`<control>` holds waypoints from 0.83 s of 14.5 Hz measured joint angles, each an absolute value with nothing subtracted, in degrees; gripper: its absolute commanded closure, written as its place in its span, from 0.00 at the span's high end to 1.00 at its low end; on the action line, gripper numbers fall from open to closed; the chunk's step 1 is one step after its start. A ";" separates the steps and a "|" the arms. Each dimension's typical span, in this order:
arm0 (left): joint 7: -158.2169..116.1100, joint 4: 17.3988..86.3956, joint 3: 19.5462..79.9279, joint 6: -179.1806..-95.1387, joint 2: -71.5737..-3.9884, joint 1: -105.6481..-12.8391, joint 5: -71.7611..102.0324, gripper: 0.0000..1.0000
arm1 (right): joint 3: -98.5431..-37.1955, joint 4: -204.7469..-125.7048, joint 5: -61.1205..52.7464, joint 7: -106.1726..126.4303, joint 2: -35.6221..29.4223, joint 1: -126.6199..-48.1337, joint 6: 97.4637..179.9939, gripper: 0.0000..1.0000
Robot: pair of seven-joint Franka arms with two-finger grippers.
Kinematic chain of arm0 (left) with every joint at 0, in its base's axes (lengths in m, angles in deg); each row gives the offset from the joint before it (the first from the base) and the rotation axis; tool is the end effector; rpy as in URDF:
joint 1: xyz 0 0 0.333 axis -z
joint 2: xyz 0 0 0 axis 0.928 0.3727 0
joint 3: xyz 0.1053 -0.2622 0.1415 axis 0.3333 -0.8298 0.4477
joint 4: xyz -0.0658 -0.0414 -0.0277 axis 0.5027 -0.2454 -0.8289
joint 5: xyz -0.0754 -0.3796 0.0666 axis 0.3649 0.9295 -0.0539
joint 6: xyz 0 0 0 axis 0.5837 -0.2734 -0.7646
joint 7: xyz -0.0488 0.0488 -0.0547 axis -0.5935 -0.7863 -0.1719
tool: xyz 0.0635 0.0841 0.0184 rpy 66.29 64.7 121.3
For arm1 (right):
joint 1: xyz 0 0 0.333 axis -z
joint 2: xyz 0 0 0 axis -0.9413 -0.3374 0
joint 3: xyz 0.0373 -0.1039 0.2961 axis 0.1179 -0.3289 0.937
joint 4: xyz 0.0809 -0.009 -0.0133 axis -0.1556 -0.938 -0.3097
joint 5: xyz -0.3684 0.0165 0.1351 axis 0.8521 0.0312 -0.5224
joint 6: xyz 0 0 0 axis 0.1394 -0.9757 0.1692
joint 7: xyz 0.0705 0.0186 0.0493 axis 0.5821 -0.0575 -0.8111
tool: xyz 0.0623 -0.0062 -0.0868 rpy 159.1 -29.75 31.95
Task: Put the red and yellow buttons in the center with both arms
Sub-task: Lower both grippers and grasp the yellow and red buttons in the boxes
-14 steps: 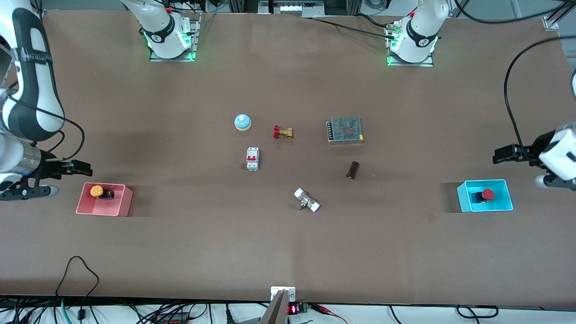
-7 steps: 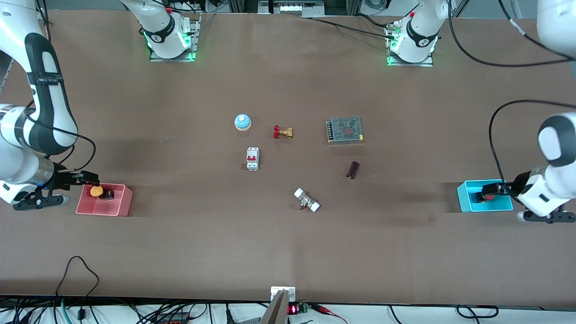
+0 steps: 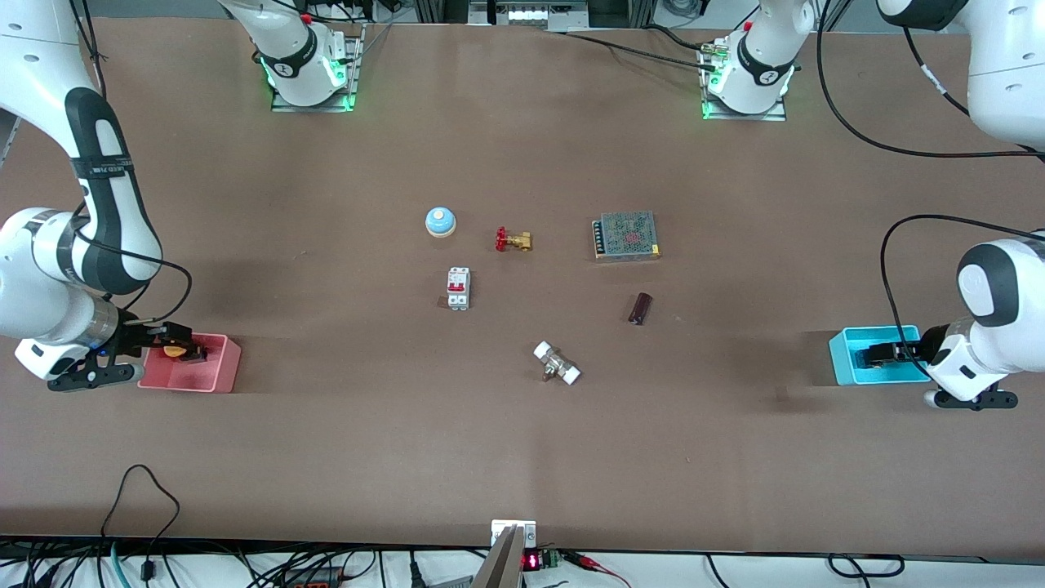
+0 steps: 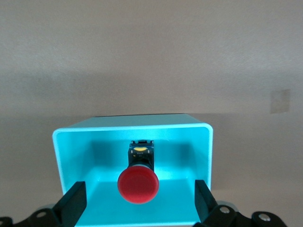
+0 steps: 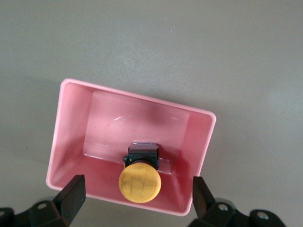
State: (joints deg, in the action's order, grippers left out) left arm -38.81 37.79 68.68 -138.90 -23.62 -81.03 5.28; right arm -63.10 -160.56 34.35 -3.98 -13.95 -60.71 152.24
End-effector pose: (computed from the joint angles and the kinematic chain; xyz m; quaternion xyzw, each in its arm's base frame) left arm 0.6825 0.1648 0.2528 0.9982 0.0150 -0.0582 0.0022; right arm 0.6762 -0.1221 0.2663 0.9961 0.0873 -0.0004 0.0146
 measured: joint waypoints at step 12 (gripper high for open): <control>-39.22 40.47 68.71 -144.81 -22.00 -81.85 5.28 0.82 | -63.09 -161.34 34.35 -4.30 -15.95 -60.71 153.72 1.00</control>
